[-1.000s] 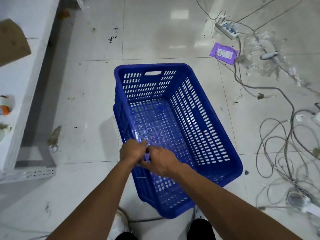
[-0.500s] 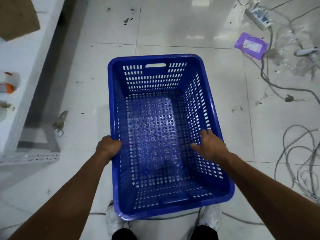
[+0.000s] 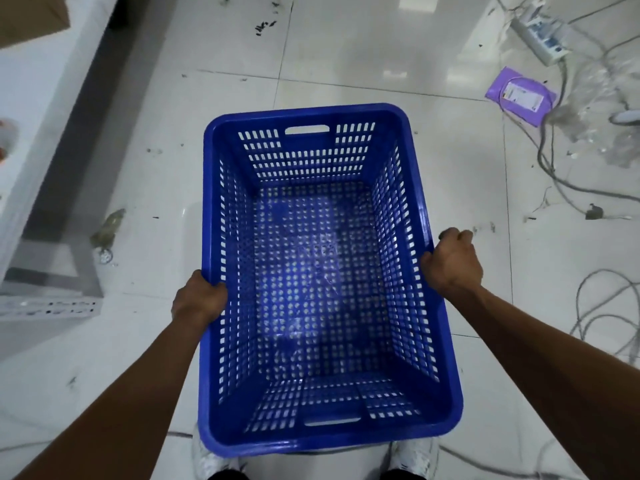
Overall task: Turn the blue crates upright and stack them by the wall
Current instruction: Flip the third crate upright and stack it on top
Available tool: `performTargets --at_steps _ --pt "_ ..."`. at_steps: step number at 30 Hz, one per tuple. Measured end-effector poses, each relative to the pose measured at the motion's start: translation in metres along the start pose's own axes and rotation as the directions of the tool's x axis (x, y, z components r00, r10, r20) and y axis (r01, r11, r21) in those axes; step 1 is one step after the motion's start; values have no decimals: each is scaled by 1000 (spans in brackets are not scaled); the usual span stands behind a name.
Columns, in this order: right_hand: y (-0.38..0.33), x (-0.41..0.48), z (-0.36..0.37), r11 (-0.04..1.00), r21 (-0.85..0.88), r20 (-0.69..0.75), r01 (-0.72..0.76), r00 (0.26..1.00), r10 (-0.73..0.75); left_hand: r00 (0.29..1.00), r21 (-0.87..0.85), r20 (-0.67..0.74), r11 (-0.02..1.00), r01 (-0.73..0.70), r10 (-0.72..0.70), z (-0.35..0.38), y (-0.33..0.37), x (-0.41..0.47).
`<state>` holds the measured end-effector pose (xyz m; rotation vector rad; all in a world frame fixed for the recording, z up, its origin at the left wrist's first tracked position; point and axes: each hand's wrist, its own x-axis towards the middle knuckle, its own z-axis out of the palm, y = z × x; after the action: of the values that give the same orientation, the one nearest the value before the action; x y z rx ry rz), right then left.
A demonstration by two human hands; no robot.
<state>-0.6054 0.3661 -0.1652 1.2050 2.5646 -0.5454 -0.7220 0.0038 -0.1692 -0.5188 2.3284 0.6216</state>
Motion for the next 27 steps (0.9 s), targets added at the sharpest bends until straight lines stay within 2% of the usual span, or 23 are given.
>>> performTargets --at_steps 2,4,8,12,17,20,27 --pt "0 4 -2 997 8 138 -74 988 72 999 75 -29 997 -36 38 -2 2 -2" --pt "1 4 -4 992 57 246 -110 965 93 997 -13 -17 997 -71 70 -2 0 1" --pt "6 2 5 958 210 237 -194 961 142 999 -249 31 968 -31 40 -6 -4 6" --pt "11 -7 6 897 340 203 -284 953 224 997 -287 49 957 -41 57 -9 -6 -2" --pt "12 -35 -44 870 431 169 -238 969 181 999 -358 43 934 -12 30 -32 -3 -48" --pt "17 -67 -93 864 461 174 -203 975 137 999 -394 41 919 18 -2 -55 -2 -106" --pt "6 -152 -201 919 384 152 -92 988 36 996 -469 -14 881 67 -84 -126 -10 -253"
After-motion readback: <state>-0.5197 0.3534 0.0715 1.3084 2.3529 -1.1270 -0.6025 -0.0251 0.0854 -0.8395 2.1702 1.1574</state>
